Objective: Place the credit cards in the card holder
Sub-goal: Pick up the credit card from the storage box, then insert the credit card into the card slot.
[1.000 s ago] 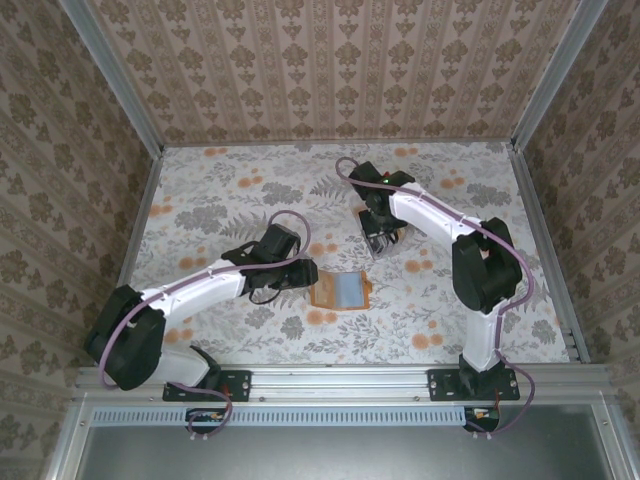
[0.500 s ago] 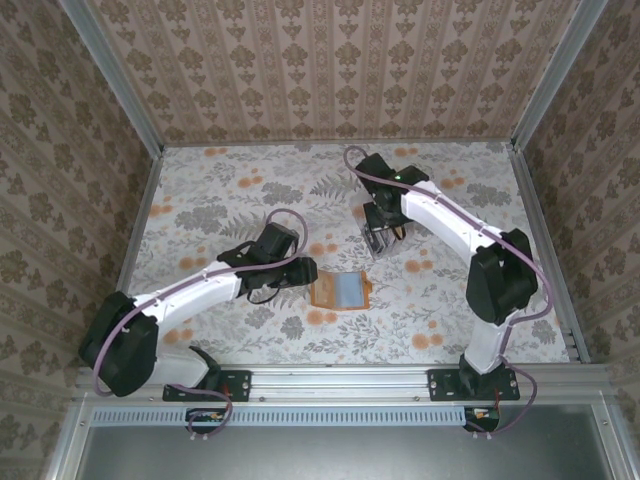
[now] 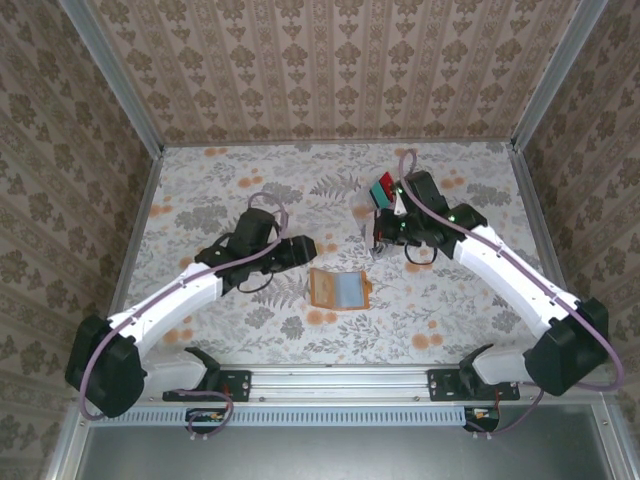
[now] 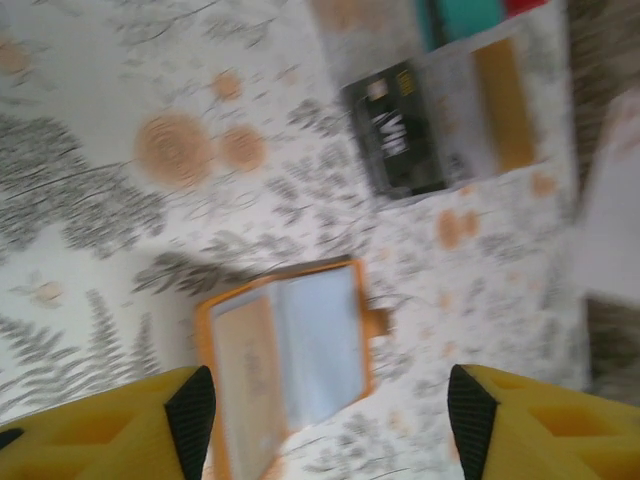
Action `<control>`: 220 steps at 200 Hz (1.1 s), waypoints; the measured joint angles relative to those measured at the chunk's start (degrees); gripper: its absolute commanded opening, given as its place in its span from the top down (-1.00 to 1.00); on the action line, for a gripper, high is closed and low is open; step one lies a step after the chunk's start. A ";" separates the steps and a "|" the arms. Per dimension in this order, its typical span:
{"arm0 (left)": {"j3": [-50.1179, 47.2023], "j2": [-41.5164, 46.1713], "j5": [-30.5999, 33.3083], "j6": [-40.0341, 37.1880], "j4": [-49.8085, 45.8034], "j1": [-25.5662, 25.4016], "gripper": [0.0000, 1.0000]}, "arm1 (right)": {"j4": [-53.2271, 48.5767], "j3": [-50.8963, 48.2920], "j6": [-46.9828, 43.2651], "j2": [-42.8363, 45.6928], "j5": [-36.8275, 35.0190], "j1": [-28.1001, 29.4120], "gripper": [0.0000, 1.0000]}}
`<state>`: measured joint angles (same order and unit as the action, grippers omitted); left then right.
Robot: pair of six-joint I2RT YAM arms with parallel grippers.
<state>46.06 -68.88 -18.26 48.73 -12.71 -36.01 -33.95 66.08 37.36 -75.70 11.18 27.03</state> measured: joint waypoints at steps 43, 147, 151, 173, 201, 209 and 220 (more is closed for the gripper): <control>-0.50 0.20 -9.51 5.49 10.03 3.50 -0.42 | 14.86 -8.76 10.21 1.31 14.32 -0.63 0.90; -0.50 -5.75 -22.27 13.86 24.70 3.52 0.21 | 32.30 -11.47 19.52 -0.35 28.09 -0.63 0.88; -0.50 -5.75 -22.49 14.01 25.05 3.52 0.25 | 32.46 -11.47 19.63 -0.59 28.30 -0.63 0.88; -0.50 -5.75 -22.95 14.71 25.79 3.54 0.53 | 32.46 -11.52 19.65 -1.51 28.57 -0.63 0.88; -0.63 -5.75 -22.97 15.13 25.73 4.13 0.87 | 32.24 -11.50 19.39 -1.57 28.68 -0.79 0.76; -0.66 -5.73 -23.19 15.13 25.99 4.20 0.92 | 31.39 -11.50 19.10 -1.66 28.30 -0.92 0.73; -0.66 -5.64 -23.34 15.37 26.25 4.17 1.00 | 30.18 -11.50 18.58 -1.97 27.98 -0.94 0.68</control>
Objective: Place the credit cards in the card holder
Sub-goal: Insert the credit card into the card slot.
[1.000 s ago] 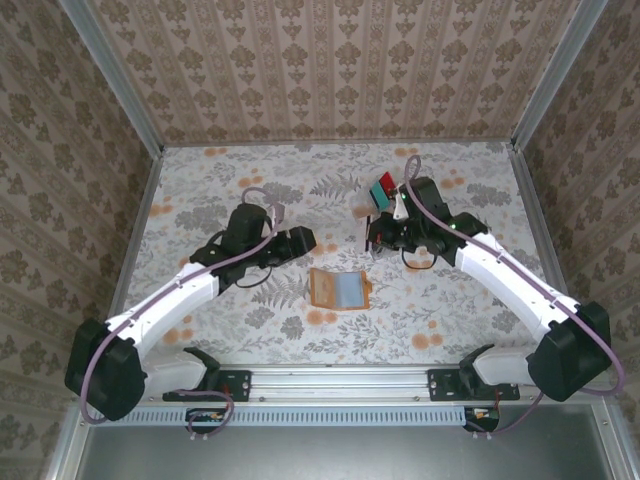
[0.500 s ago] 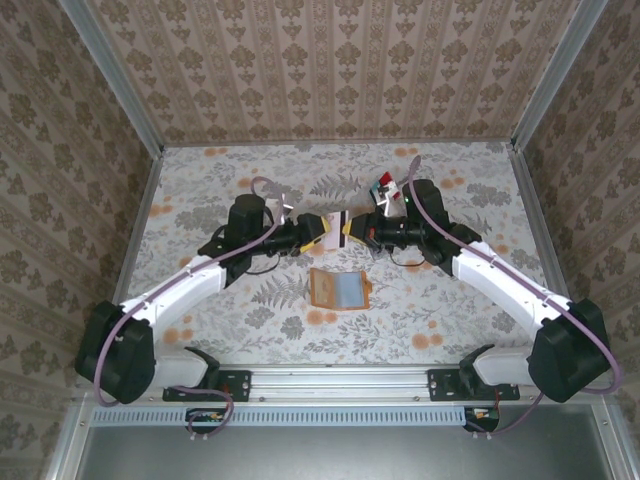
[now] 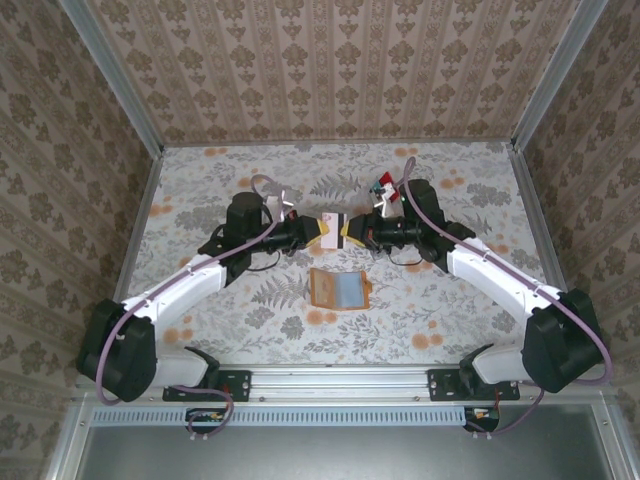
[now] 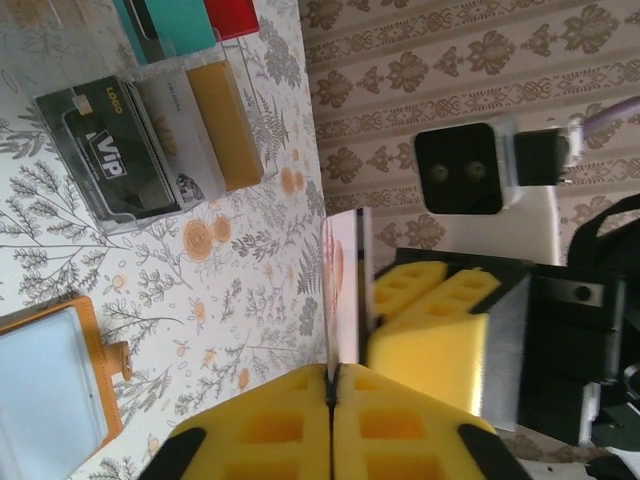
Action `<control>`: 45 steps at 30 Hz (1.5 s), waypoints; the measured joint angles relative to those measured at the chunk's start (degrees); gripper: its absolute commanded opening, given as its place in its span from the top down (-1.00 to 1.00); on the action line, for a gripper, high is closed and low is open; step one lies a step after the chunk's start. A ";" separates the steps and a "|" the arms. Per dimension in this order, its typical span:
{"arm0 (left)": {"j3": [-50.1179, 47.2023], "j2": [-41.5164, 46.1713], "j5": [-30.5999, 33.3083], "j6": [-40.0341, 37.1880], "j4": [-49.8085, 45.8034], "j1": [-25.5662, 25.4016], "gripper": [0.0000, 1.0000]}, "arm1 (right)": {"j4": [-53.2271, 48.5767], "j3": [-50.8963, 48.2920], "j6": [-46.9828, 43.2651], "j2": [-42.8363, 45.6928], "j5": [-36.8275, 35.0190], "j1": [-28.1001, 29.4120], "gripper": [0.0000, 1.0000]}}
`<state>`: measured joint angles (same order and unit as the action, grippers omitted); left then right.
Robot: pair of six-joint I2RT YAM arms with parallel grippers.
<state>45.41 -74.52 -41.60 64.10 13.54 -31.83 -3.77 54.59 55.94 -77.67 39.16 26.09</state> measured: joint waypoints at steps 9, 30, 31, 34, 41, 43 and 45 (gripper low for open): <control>-3.48 2.71 6.32 6.69 -4.33 0.07 1.00 | -8.41 0.00 -2.16 -0.13 -6.43 0.07 0.38; -10.19 0.83 8.39 24.44 -7.23 0.07 1.00 | -18.75 -0.02 -6.54 -5.16 -21.70 10.21 0.35; -10.19 0.59 8.35 24.41 -7.26 0.07 1.00 | -18.80 -0.02 -6.56 -5.49 -22.25 10.69 0.35; -9.94 0.35 8.68 22.10 -8.63 -0.15 1.00 | -18.78 -0.02 -6.71 -6.43 -23.54 12.02 0.42; -4.20 0.26 14.27 10.60 -17.51 -5.68 1.00 | -18.18 -0.68 -6.75 -10.03 -24.70 12.98 0.58; -3.06 -0.35 15.54 7.89 -18.78 -7.23 1.00 | -18.21 -0.74 -6.78 -11.06 -25.59 12.98 0.59; -2.80 -1.51 16.92 6.03 -19.30 -8.31 1.00 | -18.16 -0.74 -6.82 -12.17 -26.47 12.98 0.60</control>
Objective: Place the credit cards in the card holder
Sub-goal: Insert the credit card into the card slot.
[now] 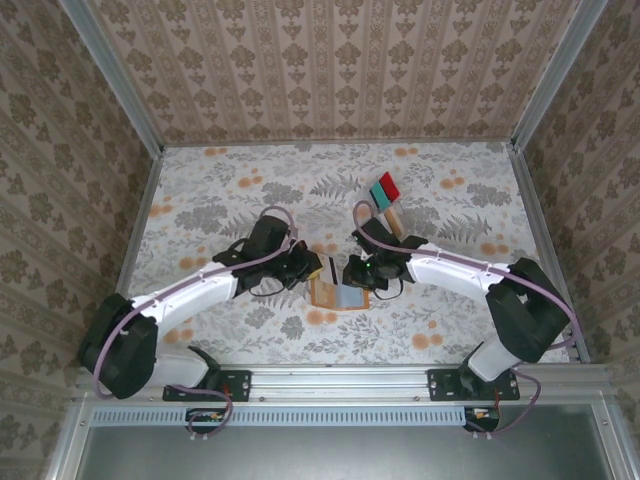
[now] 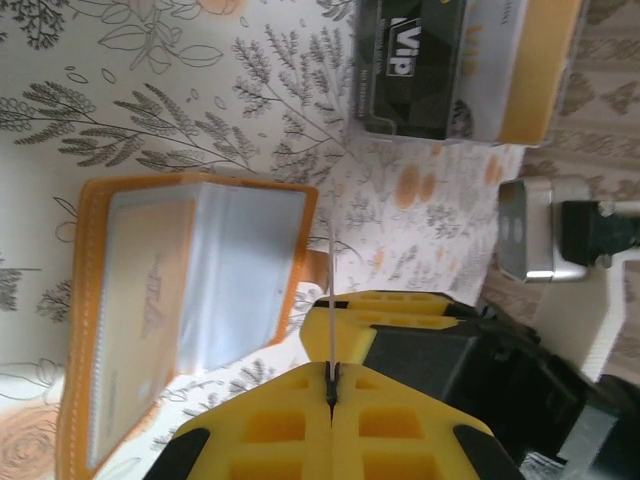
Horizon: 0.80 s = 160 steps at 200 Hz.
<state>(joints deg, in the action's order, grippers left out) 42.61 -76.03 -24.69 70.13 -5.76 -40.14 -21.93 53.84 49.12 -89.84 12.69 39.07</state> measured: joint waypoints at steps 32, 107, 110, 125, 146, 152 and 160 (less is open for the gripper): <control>-0.59 -4.04 1.88 -1.70 0.90 -1.36 1.00 | -0.48 0.15 -0.87 -2.36 -2.05 0.00 0.61; -1.75 -8.07 6.40 -4.24 1.44 -1.88 1.00 | -9.35 3.15 -2.58 -3.13 -13.31 0.59 0.61; -1.84 -8.24 6.51 -4.33 1.44 -1.90 1.00 | -9.73 3.15 -2.71 -3.13 -13.68 0.59 0.62; -2.23 -8.79 6.80 -4.68 1.49 -1.88 1.00 | -10.99 3.06 -2.95 -3.13 -14.88 0.46 0.64; -2.73 -9.05 7.08 -5.88 2.10 -1.90 1.00 | -11.47 2.54 -3.10 -3.13 -15.52 0.42 0.67; -2.86 -9.05 7.19 -6.38 2.40 -1.90 1.00 | -11.41 2.21 -3.13 -3.13 -15.52 0.33 0.67; -2.91 -9.05 7.28 -7.10 2.60 -1.90 1.00 | -11.32 1.70 -3.13 -3.13 -15.50 0.31 0.68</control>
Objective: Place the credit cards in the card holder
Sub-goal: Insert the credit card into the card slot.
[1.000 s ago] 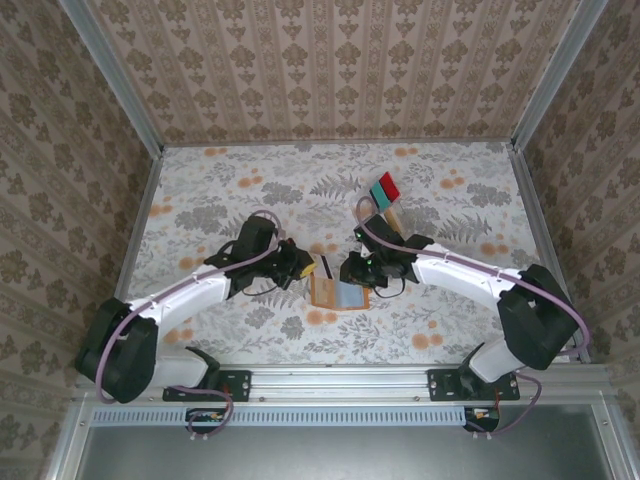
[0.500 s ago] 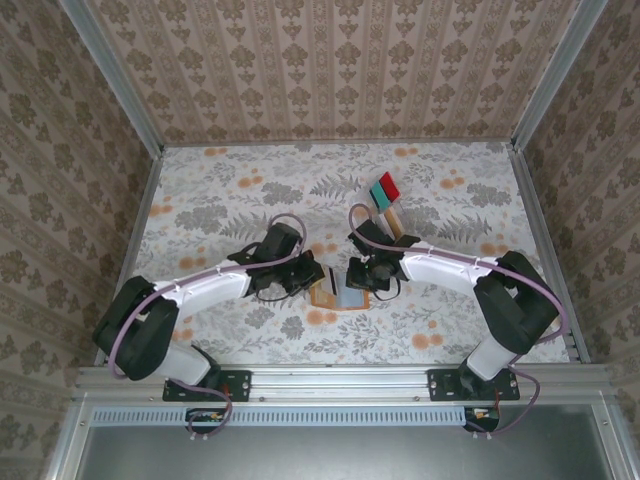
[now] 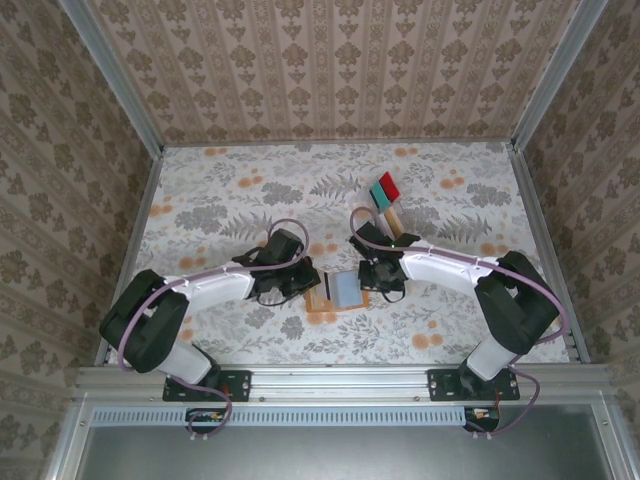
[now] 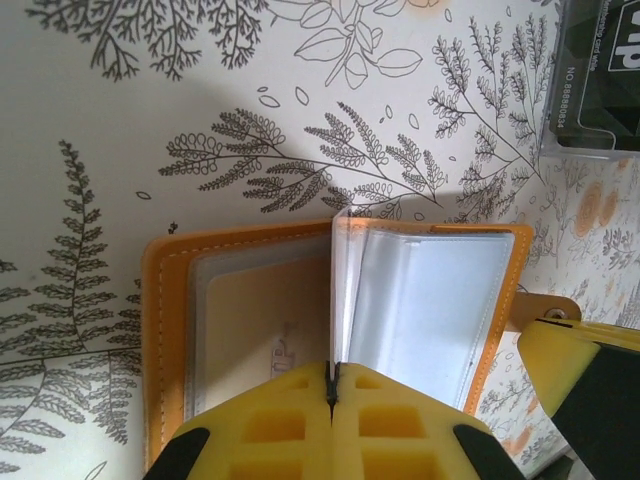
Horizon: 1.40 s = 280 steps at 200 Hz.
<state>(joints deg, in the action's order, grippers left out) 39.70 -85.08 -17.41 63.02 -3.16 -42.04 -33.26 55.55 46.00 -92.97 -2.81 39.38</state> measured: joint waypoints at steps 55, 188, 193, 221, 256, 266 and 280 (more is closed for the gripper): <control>-3.72 1.60 0.48 -3.56 6.01 -0.42 1.00 | 1.53 -2.58 0.26 -1.38 0.02 -0.22 0.74; -8.37 2.86 0.00 -3.58 17.79 -2.99 1.00 | 3.43 -3.54 0.68 -1.90 0.09 -0.22 0.74; -8.55 2.86 0.37 -3.50 17.79 -3.02 1.00 | 3.43 -3.54 0.68 -1.90 0.11 -0.22 0.74; -9.66 3.58 1.55 -3.04 17.55 -3.32 1.00 | 3.48 -3.56 0.68 -1.90 0.17 -0.22 0.74; -9.86 3.69 1.84 -2.34 17.97 -3.41 1.00 | 3.50 -3.58 0.68 -1.90 0.20 -0.22 0.74; -9.84 3.39 1.84 -2.14 18.45 -3.63 1.00 | 3.50 -3.61 0.68 -1.90 0.20 -0.22 0.74; -9.84 2.93 1.86 -1.84 18.86 -4.02 1.00 | 3.50 -3.61 0.68 -1.90 0.20 -0.22 0.74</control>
<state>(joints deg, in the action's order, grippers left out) 29.87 -82.15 -15.55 61.19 15.70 -46.06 -29.76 51.94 46.68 -94.87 -2.61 39.16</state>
